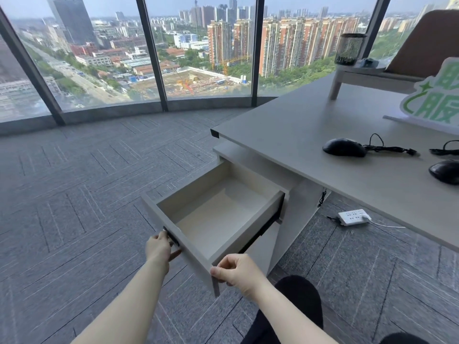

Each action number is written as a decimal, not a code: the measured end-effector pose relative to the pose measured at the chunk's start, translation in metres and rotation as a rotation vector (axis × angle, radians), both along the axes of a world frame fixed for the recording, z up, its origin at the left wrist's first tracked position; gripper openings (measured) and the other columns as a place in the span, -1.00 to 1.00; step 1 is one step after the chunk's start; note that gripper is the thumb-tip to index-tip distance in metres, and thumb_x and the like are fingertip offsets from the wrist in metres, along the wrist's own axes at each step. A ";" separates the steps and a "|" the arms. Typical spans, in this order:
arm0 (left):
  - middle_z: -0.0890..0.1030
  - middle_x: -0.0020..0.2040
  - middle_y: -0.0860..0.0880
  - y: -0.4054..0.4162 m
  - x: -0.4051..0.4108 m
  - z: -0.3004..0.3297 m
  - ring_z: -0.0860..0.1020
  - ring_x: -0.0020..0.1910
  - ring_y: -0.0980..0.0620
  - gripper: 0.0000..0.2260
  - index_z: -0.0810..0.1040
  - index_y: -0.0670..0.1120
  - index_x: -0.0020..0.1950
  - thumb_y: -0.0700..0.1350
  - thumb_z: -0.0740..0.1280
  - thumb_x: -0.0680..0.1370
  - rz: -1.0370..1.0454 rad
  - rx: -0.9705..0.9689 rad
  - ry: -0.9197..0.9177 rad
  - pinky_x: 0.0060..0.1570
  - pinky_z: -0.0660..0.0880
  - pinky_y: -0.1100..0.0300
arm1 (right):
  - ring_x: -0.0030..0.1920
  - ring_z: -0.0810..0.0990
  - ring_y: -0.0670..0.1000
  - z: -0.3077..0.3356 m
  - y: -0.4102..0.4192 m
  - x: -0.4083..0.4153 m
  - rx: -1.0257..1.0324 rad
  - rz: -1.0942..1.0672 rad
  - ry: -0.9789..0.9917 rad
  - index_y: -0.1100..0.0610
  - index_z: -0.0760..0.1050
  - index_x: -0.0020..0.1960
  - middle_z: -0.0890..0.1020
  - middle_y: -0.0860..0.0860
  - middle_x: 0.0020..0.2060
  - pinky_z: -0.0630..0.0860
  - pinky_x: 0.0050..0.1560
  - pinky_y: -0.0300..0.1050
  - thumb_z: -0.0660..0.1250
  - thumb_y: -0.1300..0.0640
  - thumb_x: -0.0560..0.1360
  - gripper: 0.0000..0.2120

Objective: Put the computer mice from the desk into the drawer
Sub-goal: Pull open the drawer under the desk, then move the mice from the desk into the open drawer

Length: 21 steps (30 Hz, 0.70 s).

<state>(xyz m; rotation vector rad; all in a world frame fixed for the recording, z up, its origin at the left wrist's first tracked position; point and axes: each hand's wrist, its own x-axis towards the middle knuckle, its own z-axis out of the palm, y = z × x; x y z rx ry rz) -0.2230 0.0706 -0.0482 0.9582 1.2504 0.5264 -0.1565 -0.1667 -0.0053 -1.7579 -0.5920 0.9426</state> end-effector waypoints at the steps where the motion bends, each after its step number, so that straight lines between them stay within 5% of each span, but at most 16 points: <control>1: 0.60 0.17 -0.23 0.002 -0.004 -0.001 0.61 0.12 -0.18 -0.77 0.51 -0.22 0.14 -0.10 0.19 0.61 0.003 0.004 0.008 -0.13 0.64 -0.18 | -0.26 0.61 -0.06 0.000 0.001 -0.003 -0.007 0.011 -0.004 0.06 0.62 -0.29 0.68 -0.02 -0.33 0.49 -0.22 -0.17 0.55 -0.11 0.26 -0.74; 6: 0.55 0.15 -0.19 -0.009 -0.020 0.020 0.57 0.03 -0.19 -0.76 0.46 -0.23 0.21 -0.13 0.20 0.60 0.034 0.026 0.089 -0.14 0.60 -0.09 | -0.26 0.64 -0.09 0.009 0.000 -0.014 0.002 0.077 0.005 0.05 0.62 -0.22 0.70 0.00 -0.25 0.48 -0.24 -0.26 0.48 -0.03 0.41 -0.84; 10: 0.48 0.23 -0.18 -0.034 -0.015 0.078 0.50 0.05 -0.20 -0.70 0.39 -0.18 0.25 -0.11 0.11 0.56 0.004 0.556 0.302 0.00 0.48 -0.12 | -0.30 0.53 -0.03 0.037 -0.014 0.006 0.056 -0.086 -0.117 0.17 0.59 -0.19 0.61 0.04 -0.34 0.46 -0.20 -0.08 0.34 -0.02 0.51 -0.73; 13: 0.50 0.20 -0.13 -0.064 0.027 0.131 0.49 0.12 -0.10 -0.72 0.44 -0.16 0.28 -0.15 0.13 0.60 -0.179 0.896 0.166 0.05 0.45 -0.02 | -0.32 0.55 -0.03 0.074 -0.041 0.047 0.099 -0.322 -0.316 0.13 0.61 -0.17 0.64 0.09 -0.35 0.50 -0.20 -0.06 0.31 0.10 0.53 -0.83; 17: 0.57 0.08 -0.05 -0.123 0.120 0.176 0.54 0.11 -0.04 -0.81 0.54 -0.05 0.14 -0.15 0.21 0.57 -0.531 1.041 -0.029 0.12 0.47 0.04 | -0.24 0.58 -0.16 0.122 -0.101 0.109 0.082 -0.632 -0.618 0.03 0.62 -0.05 0.67 -0.06 -0.24 0.47 -0.23 -0.37 0.30 0.18 0.54 -0.86; 21: 0.53 0.25 -0.08 -0.195 0.211 0.202 0.49 0.22 -0.04 -0.72 0.52 -0.05 0.26 -0.13 0.26 0.55 -0.857 1.132 -0.073 0.15 0.38 0.12 | 0.05 0.52 0.06 0.149 -0.178 0.166 -0.109 -0.852 -0.967 0.11 0.60 0.10 0.65 0.03 -0.01 0.48 0.06 -0.08 0.32 0.23 0.50 -0.80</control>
